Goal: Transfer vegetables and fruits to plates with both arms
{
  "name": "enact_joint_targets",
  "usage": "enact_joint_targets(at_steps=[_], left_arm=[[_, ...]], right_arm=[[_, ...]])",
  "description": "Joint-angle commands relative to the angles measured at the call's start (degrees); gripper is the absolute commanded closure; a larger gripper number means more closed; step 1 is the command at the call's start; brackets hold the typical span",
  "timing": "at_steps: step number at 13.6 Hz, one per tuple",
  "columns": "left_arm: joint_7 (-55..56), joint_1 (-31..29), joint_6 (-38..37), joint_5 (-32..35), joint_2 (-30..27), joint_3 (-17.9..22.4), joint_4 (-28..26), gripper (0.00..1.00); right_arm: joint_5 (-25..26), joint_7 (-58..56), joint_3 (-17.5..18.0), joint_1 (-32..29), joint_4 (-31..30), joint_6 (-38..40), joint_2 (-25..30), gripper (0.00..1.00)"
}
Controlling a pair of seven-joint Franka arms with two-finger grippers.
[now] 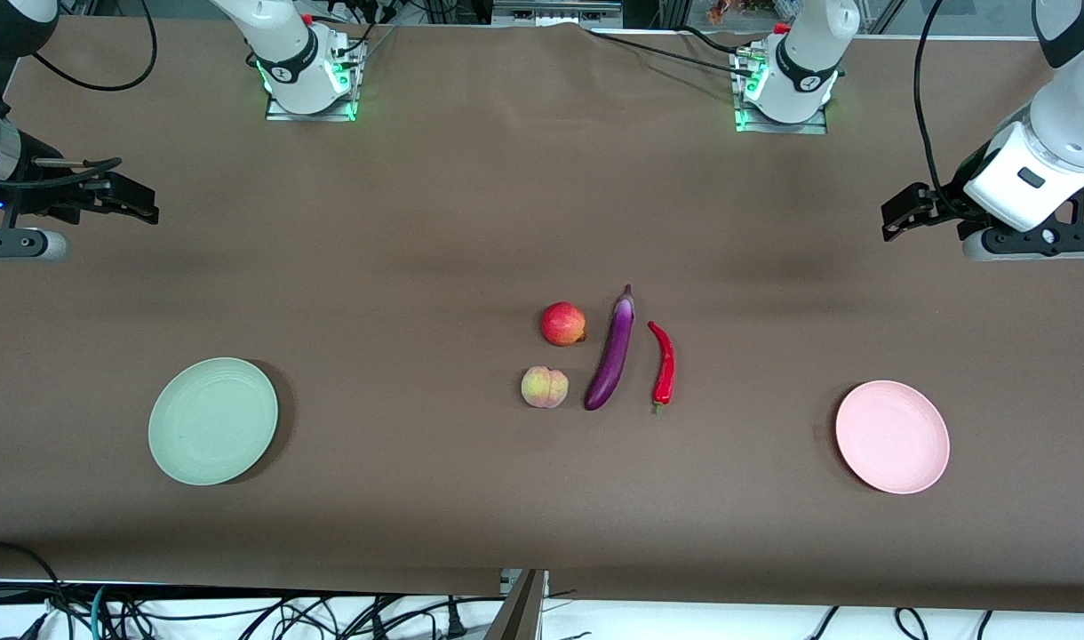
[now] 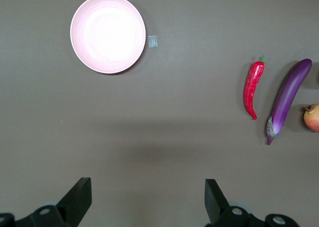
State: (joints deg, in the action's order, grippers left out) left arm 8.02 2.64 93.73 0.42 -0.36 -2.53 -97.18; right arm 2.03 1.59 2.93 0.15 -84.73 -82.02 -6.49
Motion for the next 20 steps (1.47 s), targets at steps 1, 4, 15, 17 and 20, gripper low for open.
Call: enact_joint_targets(at_steps=[1, 4, 15, 17, 20], left_arm=[[-0.9, 0.0, -1.2, 0.5, 0.7, 0.0, 1.7, 0.0], [-0.9, 0.0, -1.3, 0.5, 0.6, 0.0, 1.7, 0.0], [-1.0, 0.0, -1.3, 0.5, 0.7, 0.0, 1.7, 0.0], [-1.0, 0.0, -1.3, 0.5, 0.7, 0.0, 1.7, 0.0], [-1.0, 0.0, -1.3, 0.5, 0.7, 0.0, 1.7, 0.0]], right_arm=[[-0.8, 0.2, 0.1, -0.3, -0.5, 0.3, 0.8, 0.0], [-0.8, -0.8, 0.1, -0.7, -0.4, 0.1, 0.7, 0.0], [-1.7, -0.5, 0.1, -0.7, -0.5, -0.1, 0.7, 0.0], [-1.7, -0.5, 0.1, -0.6, -0.5, -0.1, 0.7, 0.0], [-1.7, -0.5, 0.1, -0.7, -0.5, 0.0, 0.7, 0.0]])
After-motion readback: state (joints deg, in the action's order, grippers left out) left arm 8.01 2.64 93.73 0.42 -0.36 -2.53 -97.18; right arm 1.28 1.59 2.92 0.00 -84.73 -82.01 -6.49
